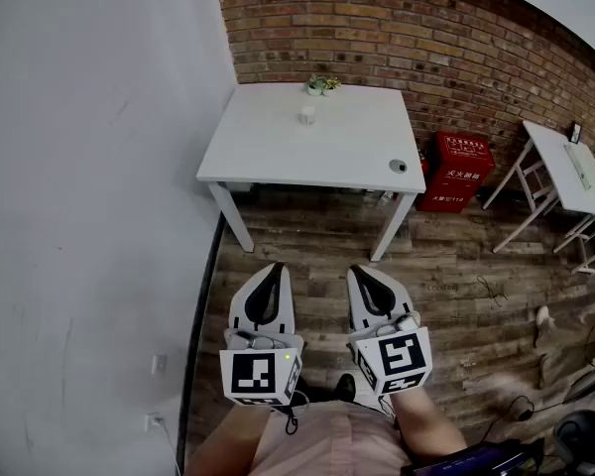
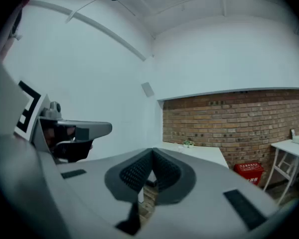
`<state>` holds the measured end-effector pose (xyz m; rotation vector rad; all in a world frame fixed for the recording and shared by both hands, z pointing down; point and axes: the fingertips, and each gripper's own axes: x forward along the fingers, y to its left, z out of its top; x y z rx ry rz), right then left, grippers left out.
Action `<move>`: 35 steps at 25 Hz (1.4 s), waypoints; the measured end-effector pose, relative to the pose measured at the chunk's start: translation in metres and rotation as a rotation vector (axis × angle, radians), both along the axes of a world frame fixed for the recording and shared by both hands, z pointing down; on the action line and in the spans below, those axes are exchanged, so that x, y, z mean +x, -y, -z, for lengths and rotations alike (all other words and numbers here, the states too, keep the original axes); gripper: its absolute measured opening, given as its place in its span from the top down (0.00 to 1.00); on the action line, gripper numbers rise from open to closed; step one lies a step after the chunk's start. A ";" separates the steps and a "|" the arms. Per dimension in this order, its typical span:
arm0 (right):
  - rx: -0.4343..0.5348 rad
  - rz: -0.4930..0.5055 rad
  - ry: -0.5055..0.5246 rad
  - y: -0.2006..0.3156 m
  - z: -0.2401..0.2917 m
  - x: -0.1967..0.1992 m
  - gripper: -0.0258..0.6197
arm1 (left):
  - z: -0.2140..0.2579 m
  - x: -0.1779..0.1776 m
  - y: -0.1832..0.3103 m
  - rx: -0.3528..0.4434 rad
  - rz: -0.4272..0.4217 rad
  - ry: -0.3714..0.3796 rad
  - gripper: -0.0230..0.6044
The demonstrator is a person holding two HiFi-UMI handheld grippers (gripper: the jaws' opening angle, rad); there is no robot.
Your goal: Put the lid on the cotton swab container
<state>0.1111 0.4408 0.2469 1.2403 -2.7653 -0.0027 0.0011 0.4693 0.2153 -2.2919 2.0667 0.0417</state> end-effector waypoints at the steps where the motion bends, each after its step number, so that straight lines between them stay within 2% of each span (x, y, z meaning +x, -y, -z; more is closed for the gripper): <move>1: 0.001 0.001 0.001 0.001 0.000 0.001 0.95 | -0.001 0.000 0.001 -0.001 -0.001 -0.002 0.96; 9: -0.001 0.000 0.009 0.007 -0.001 0.010 0.95 | -0.005 0.012 0.006 -0.013 -0.003 0.012 0.96; 13: 0.009 -0.021 0.047 0.011 0.002 0.022 0.95 | 0.000 0.015 0.004 0.009 0.033 0.006 0.96; 15: 0.002 -0.010 0.054 0.013 0.002 0.026 0.75 | 0.001 0.017 0.004 0.018 0.046 -0.004 0.77; 16: 0.001 -0.009 0.054 0.015 0.002 0.028 0.74 | 0.001 0.019 0.005 0.017 0.050 -0.007 0.73; 26: 0.010 0.035 0.038 0.029 -0.006 0.050 0.74 | -0.010 0.039 0.009 -0.011 0.118 0.031 0.76; 35: -0.031 0.053 0.038 0.064 -0.030 0.031 0.74 | -0.031 0.020 0.036 -0.040 0.138 0.039 0.76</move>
